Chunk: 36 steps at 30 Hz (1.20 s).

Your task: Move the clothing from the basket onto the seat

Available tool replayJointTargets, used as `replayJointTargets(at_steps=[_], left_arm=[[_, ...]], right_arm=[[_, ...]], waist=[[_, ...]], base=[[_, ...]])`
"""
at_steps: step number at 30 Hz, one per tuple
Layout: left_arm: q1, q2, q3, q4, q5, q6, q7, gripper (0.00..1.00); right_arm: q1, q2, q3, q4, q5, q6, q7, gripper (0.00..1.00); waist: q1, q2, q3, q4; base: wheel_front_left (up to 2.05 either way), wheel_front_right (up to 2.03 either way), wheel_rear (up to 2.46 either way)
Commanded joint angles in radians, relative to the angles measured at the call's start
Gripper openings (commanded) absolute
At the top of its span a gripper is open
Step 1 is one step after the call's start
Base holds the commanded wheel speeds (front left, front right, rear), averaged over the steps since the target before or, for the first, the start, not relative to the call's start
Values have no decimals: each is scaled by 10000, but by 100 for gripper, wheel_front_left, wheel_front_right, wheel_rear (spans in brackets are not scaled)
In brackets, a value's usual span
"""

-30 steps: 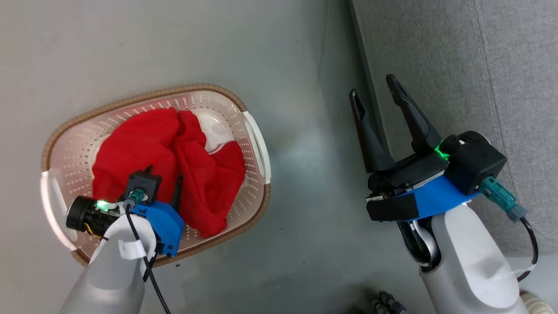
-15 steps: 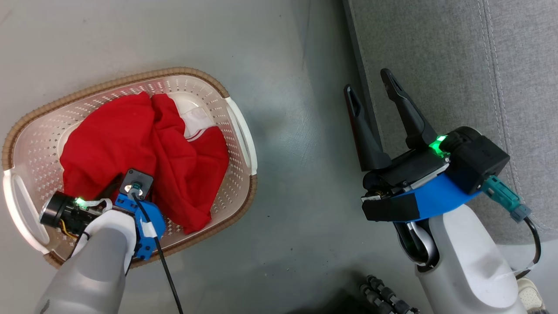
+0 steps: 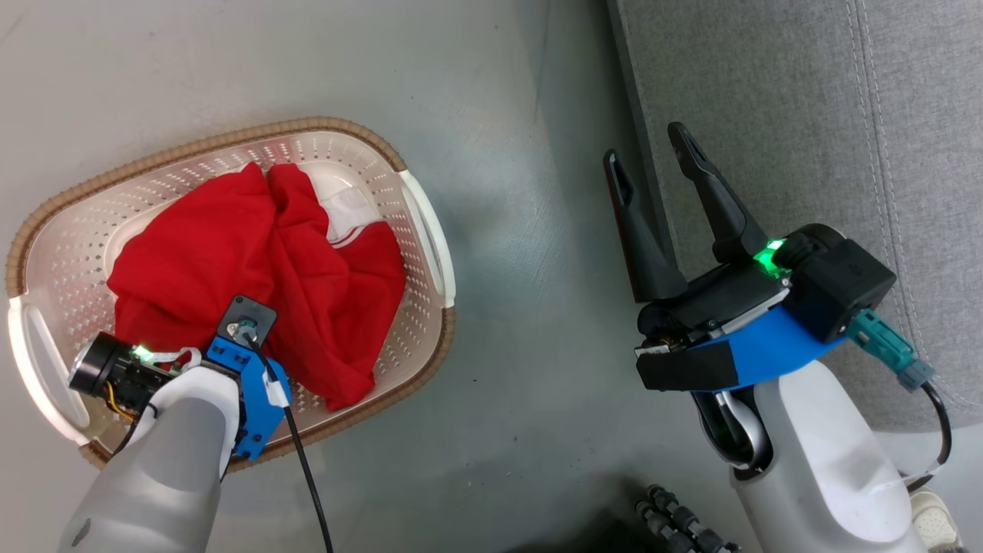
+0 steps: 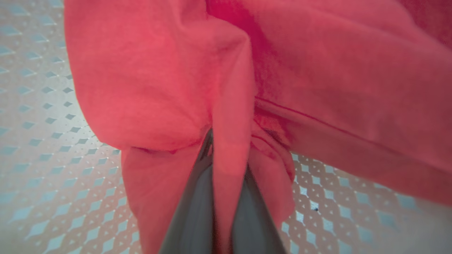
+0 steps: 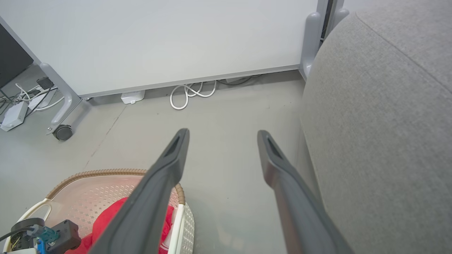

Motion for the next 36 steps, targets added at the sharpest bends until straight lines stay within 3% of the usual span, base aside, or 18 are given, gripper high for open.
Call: replayJointTargets(at_steps=[1, 15, 26, 36], left_arm=[[-168, 18, -58, 30, -40, -55, 5, 0], [68, -296, -305, 178, -308, -333, -273, 0], [843, -1258, -426, 235, -734, -556, -1110, 0], [1913, -1691, -659, 32, -1391, -968, -2038, 0]], right_arm=[[-176, -29, 11, 7, 54, 4, -60, 100], [87, -30, -113, 330, -221, 4, -59, 100], [1039, -34, -464, 1231, -750, 4, -51, 100], [2286, -34, -605, 2005, -889, 4, 16, 100]], waist=[[-1, 0, -17, 6], [-1, 0, -832, 329], [-1, 0, -3492, 1330], [-1, 0, -6316, 2093]], base=[[0, 0, 0], [0, 0, 0], [0, 0, 0], [0, 0, 0]])
